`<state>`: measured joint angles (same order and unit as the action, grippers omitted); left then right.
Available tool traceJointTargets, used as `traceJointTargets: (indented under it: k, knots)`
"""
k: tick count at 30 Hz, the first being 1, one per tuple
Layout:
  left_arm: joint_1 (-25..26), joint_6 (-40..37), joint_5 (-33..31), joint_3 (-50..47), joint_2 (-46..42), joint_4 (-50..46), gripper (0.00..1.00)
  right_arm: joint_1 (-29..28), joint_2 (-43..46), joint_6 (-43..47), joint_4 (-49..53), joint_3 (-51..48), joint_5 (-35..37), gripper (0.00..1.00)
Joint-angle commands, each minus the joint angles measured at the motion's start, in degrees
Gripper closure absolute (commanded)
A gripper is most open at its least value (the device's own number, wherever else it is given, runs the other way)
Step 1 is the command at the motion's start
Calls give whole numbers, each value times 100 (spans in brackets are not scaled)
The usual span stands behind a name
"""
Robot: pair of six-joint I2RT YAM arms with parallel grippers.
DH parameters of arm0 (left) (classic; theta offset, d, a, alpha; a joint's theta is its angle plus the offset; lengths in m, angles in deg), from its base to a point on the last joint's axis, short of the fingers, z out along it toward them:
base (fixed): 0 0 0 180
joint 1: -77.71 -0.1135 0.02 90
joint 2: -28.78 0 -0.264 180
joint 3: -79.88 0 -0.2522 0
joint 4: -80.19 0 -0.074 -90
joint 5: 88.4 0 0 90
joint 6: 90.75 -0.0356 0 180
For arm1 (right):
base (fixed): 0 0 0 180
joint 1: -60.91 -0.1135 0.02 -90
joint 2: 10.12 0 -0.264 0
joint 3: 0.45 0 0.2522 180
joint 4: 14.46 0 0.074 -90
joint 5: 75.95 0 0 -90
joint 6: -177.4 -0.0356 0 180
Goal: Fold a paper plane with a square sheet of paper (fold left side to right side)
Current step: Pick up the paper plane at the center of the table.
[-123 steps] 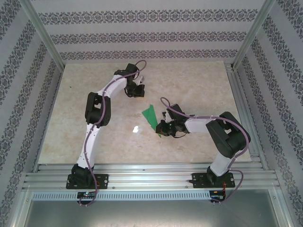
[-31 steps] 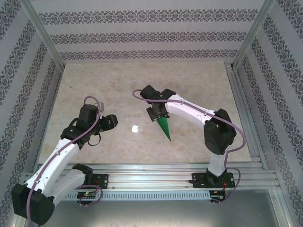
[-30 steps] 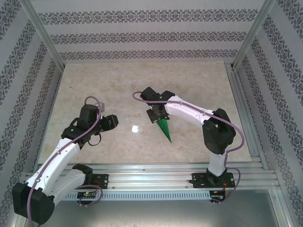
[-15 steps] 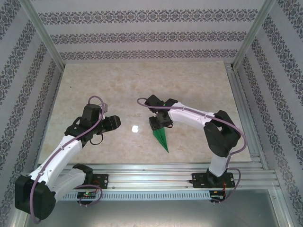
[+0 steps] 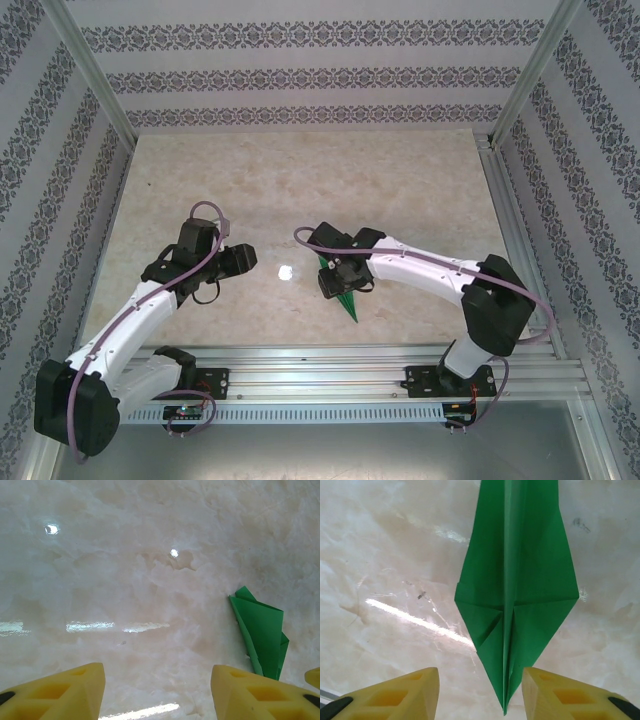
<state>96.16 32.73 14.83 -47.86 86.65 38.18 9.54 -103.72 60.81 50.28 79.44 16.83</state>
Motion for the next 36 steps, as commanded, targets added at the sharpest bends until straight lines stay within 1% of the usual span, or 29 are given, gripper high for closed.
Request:
traceJointTargets:
  k: [1,8,10,16,26,29,35,36]
  knots:
    - [41,-80,76,130,-21,243,41,-13,-255,-126,-16,-52,205,52]
    - [55,-87,58,166,-7,210,41,81,-520,-140,-106,-85,170,54]
    - [59,-86,59,160,-6,211,41,109,-563,-143,-90,-83,177,56]
    - [65,-87,47,166,-2,191,41,180,-615,-96,-170,-142,93,57]
    - [85,-87,50,186,23,173,41,270,-712,-74,-286,-267,1,72]
    - [87,-87,60,193,45,172,41,277,-734,-78,-368,-293,-73,75]
    - [130,-86,87,197,63,197,41,308,-880,-89,-582,-410,-169,75]
    - [139,-87,115,201,78,206,41,328,-916,-92,-641,-438,-198,77]
